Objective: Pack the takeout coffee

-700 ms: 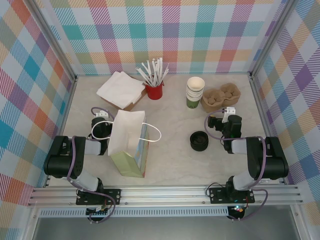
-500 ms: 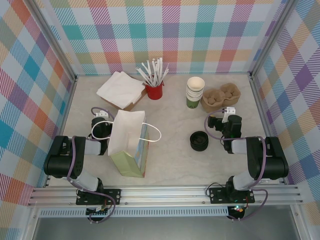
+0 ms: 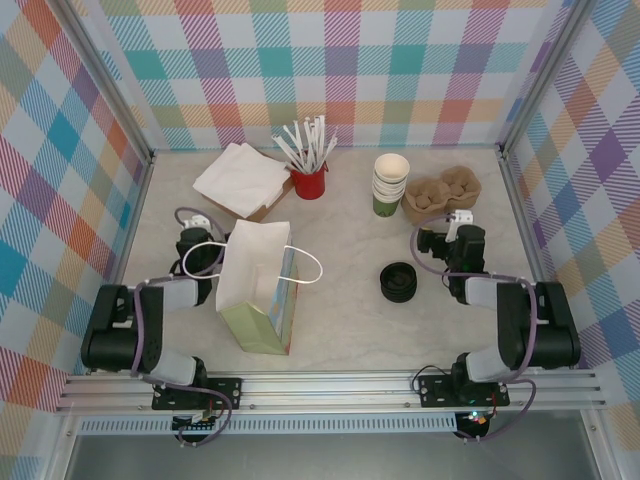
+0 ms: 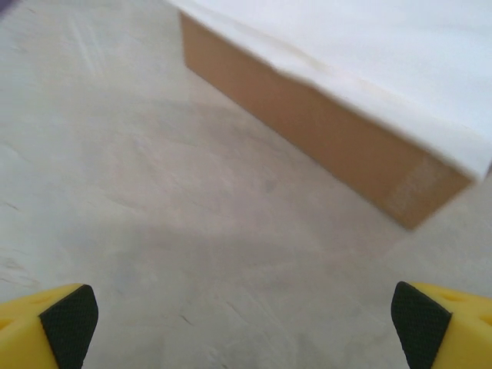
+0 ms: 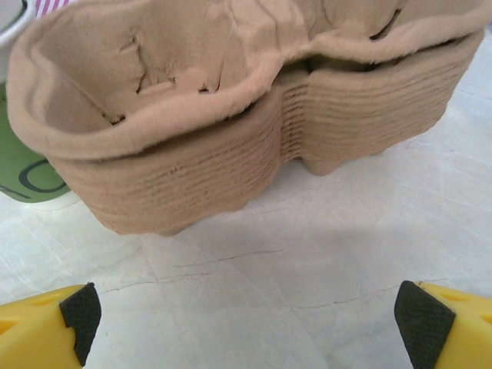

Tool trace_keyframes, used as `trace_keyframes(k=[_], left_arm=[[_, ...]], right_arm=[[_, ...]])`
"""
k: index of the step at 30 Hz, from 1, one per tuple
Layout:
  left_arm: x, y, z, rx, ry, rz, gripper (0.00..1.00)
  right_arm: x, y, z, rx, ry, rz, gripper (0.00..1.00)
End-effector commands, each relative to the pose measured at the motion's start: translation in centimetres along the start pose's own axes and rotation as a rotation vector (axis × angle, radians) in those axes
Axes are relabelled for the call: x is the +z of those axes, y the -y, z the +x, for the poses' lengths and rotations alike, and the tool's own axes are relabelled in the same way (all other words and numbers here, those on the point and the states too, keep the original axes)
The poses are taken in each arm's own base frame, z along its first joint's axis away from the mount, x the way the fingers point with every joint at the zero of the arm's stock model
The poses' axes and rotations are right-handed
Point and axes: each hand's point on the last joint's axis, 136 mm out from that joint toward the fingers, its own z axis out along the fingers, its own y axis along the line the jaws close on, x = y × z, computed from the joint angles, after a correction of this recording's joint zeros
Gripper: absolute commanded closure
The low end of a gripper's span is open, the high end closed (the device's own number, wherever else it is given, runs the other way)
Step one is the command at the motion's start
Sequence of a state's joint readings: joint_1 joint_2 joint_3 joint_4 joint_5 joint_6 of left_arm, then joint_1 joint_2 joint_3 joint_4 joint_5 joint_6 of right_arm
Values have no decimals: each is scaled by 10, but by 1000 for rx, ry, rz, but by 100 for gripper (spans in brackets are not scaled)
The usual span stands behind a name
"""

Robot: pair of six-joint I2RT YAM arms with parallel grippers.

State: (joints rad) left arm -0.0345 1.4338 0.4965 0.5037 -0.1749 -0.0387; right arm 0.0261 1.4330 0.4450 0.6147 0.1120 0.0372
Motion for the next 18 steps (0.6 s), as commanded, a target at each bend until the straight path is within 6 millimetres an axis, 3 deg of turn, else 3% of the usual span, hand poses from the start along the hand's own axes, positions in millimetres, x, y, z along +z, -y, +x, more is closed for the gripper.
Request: trace_keyframes(k=[1,4,7,8,12,18], left_arm=[[-18,-33,-29,-98,-38,-160,0],[-28,-63,-32,-287,-121,-220,0],[-35,-73,-37,-424,-247,-194,0],[-41,-71,-38,-432,-300,-177,0],[-67,-51,-73,-412,-359,-73,0],[-133,-12,-134,-390,-341,105,1]], right_arm=[[-12,2,-14,7,-40,12,0],[-27,-1,-12,39,-96,2,0],[-48,0,-11,85,-194,19,0],[-57,0,-13,99,-226,23,0],[-95,-12,-27,131,-292,-29,0],[-157,-24,-47,173,-356,-79,0]])
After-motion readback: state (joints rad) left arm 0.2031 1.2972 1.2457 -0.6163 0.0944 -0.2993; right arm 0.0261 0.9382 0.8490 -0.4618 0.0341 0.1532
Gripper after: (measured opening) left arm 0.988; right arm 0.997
